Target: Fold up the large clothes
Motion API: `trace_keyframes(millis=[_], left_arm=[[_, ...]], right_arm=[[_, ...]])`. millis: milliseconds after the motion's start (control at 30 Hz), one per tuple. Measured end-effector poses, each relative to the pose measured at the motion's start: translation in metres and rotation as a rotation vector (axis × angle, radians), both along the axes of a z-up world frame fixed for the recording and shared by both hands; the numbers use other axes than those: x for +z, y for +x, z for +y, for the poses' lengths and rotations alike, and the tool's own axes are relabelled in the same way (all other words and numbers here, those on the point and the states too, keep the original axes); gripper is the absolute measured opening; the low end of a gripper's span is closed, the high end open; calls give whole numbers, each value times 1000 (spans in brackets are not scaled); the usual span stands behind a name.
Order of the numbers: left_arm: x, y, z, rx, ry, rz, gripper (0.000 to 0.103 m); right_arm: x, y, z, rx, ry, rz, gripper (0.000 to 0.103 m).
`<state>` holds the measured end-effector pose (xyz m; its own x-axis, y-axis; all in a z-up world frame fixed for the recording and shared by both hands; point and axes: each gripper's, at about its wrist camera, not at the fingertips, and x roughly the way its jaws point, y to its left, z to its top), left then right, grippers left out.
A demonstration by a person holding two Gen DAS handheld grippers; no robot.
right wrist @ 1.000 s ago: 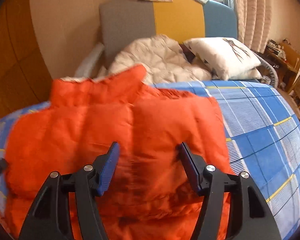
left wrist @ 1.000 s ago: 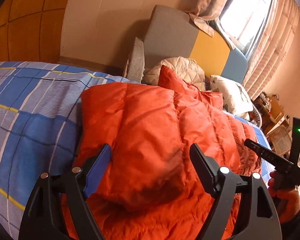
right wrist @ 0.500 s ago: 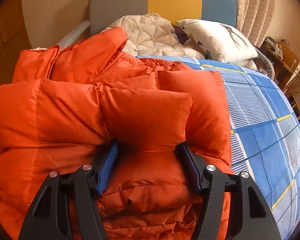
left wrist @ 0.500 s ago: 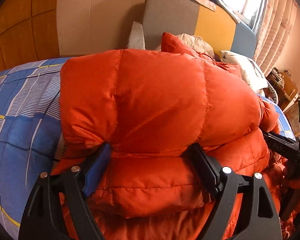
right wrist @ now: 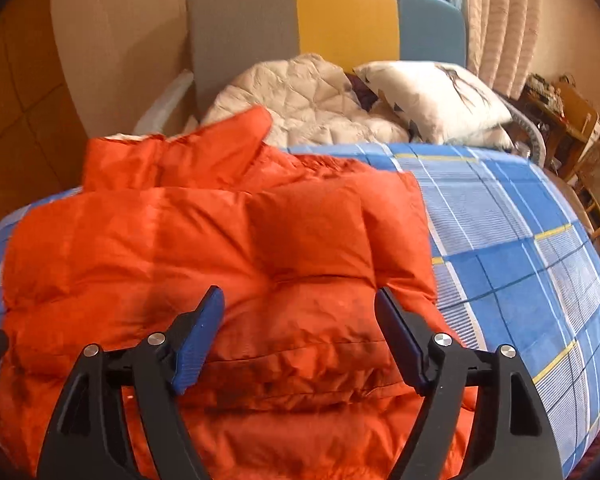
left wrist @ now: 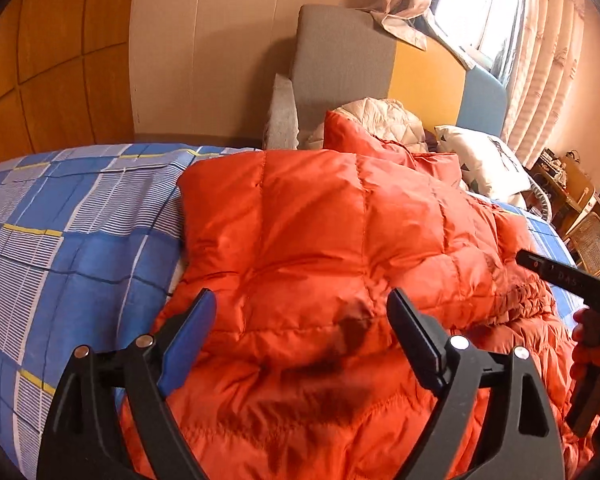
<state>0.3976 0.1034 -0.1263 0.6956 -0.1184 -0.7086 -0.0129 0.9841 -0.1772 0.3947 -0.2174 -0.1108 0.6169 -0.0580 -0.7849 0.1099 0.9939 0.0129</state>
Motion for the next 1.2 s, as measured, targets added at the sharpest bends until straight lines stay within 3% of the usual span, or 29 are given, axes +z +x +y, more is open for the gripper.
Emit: trace_keyframes(millis=[133,367,500,633,900,1067,1200], left_arm=[[-10,6,5,13,2,48,88],[-48,22,14,21,-48,129,91],[-50,23,13,19,-40,132,92],[-40,7,18,29,-51,125,91],[-9,-78,50,32,-92,47,91],[-13,-135,76,21,-125,69,88],[-24,-183,90,0,-151,108,77]], right_arm=[[0,10,13,25,-6,14,77],[-41,37,21,48,-36,116,80],[-49,41,25,47,-56,113,81],[-35,28,16,42,-9,112,83],[-1,-55,-41,71,17,136,86],[-3,-126,-102,43,63,204,86],[-17,-180,-133,33,152,255,86]])
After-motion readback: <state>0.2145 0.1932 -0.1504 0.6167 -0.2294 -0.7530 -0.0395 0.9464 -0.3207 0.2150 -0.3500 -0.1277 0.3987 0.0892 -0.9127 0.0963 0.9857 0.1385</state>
